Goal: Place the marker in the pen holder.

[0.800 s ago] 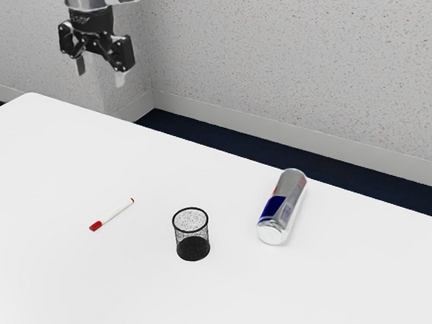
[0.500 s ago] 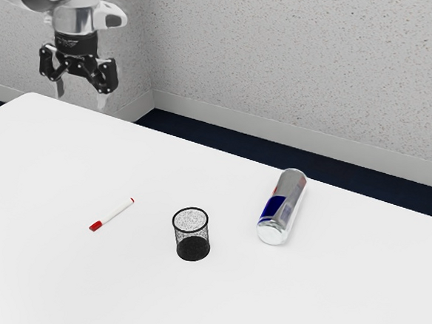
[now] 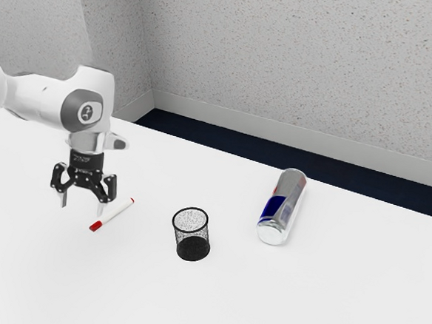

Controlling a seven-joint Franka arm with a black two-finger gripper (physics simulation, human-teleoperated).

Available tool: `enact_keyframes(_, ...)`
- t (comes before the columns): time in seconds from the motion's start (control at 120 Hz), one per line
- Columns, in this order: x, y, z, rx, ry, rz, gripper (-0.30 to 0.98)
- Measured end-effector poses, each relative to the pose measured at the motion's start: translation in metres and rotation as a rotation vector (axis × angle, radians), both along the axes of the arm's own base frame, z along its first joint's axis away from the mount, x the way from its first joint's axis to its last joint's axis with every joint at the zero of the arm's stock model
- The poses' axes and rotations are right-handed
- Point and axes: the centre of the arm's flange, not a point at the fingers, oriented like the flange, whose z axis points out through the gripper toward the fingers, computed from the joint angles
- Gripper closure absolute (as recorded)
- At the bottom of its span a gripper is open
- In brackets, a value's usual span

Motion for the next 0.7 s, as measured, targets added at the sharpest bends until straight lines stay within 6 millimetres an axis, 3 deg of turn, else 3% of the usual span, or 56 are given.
enact_keyframes(0.142, 0.052, 0.044, -0.043, -0.032, -0.026, -0.014, 0.0)
enact_keyframes(0.217, 0.077, 0.055, -0.057, -0.05, -0.033, -0.045, 0.0)
enact_keyframes(0.408, 0.115, 0.042, -0.083, -0.109, -0.036, -0.18, 0.0)
enact_keyframes(0.7, 0.127, 0.04, -0.105, -0.177, -0.022, -0.316, 0.0)
